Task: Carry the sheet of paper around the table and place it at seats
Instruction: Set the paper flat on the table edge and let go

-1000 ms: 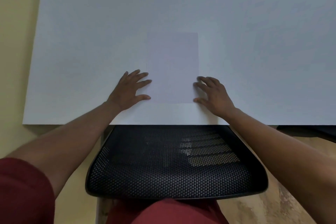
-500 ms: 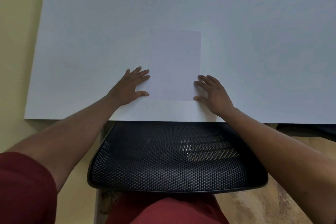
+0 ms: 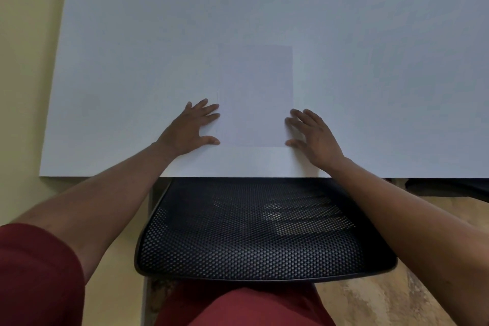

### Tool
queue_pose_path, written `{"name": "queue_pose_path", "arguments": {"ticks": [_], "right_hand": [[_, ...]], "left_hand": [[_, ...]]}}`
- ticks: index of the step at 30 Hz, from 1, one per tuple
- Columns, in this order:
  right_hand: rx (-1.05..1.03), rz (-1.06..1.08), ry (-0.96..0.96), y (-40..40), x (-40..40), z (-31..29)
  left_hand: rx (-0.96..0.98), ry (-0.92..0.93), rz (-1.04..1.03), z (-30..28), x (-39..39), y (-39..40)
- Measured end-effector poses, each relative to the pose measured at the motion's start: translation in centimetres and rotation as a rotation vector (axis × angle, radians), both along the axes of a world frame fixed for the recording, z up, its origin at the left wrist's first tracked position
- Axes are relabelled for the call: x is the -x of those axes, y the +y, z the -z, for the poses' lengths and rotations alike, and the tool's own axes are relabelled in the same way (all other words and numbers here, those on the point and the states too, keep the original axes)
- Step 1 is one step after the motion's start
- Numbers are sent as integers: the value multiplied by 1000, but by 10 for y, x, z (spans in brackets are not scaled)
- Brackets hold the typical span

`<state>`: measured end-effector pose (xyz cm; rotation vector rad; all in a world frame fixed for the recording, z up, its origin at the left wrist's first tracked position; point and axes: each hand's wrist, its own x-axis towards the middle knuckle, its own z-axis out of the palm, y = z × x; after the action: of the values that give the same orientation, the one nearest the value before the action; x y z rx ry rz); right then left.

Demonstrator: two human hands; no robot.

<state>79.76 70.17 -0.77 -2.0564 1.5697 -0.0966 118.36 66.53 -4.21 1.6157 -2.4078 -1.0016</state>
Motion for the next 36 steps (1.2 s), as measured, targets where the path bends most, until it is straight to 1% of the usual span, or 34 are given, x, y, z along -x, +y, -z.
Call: {"name": "queue_pose_path", "arguments": {"ticks": [2, 4, 9, 12, 14, 18, 21, 24, 27, 36], "right_hand": [[-10, 18, -34, 0, 0, -2], [-31, 118, -114, -2, 0, -7], [42, 344, -270, -2, 20, -14], [8, 395, -278, 1, 31, -17], [-13, 364, -228, 2, 33, -18], [-35, 175, -106, 3, 24, -14], [-66, 77, -76, 4, 10, -5], [-67, 44, -54, 5, 1, -1], [-21, 13, -35, 7, 0, 4], [4, -5, 6, 6, 0, 3]], "left_hand": [[-2, -5, 4, 0, 0, 0], [-14, -15, 7, -1, -1, -1], [-10, -10, -8, -10, 0, 1], [-16, -15, -48, -15, 1, 7], [-15, -28, -58, -13, 1, 10], [1, -72, 1, -7, 2, 12], [25, -84, 11, -1, 3, 14], [42, -78, 4, 3, 2, 17], [30, -51, -16, 3, 3, 18], [14, -15, -22, 4, 3, 21]]}}
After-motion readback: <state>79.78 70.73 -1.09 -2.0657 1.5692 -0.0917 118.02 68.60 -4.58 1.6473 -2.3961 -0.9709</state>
